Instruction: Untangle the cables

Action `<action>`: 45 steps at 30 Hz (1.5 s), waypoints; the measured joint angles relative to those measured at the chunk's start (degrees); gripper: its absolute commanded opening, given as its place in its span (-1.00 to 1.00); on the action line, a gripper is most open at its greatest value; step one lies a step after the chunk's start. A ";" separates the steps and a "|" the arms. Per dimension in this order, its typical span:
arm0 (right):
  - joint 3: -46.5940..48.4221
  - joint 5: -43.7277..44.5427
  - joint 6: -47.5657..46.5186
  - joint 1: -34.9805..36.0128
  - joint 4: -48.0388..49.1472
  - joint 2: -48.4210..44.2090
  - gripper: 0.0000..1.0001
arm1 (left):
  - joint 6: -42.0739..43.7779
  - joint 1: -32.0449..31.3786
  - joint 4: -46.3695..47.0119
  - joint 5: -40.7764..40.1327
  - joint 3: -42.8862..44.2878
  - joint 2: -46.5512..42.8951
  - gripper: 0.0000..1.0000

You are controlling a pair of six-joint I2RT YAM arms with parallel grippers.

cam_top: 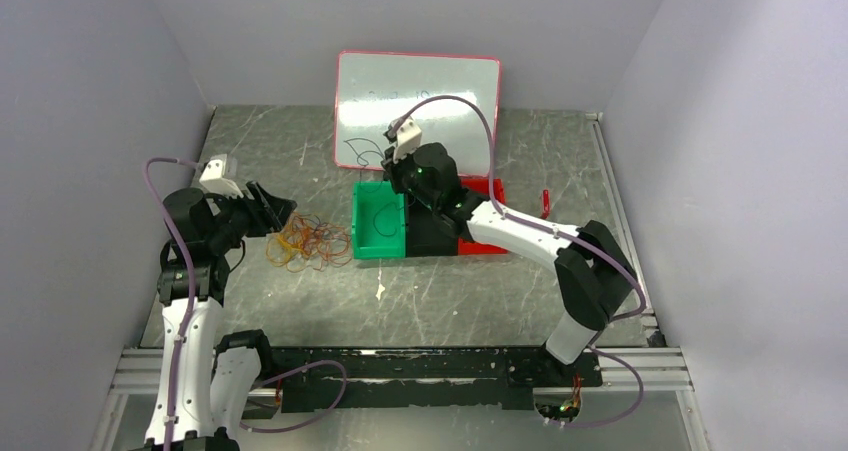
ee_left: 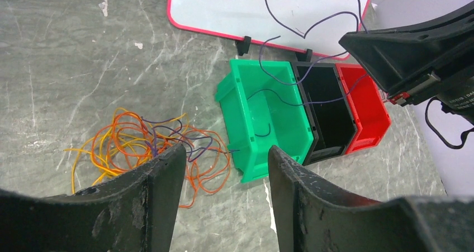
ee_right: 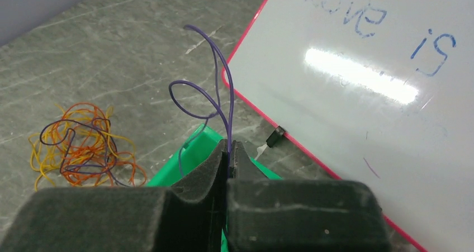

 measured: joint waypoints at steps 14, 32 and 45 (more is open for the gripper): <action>3.23 1.44 3.30 2.16 -10.08 2.51 -1.00 | 0.00 0.00 0.15 0.04 -0.76 0.00 0.21; 3.52 1.38 15.54 3.10 6.88 2.89 -1.00 | 0.00 0.00 0.17 0.07 -0.79 -0.39 0.21; -7.61 7.85 17.22 3.93 10.14 6.05 -1.00 | 0.00 0.00 0.24 0.07 -1.11 -0.61 0.21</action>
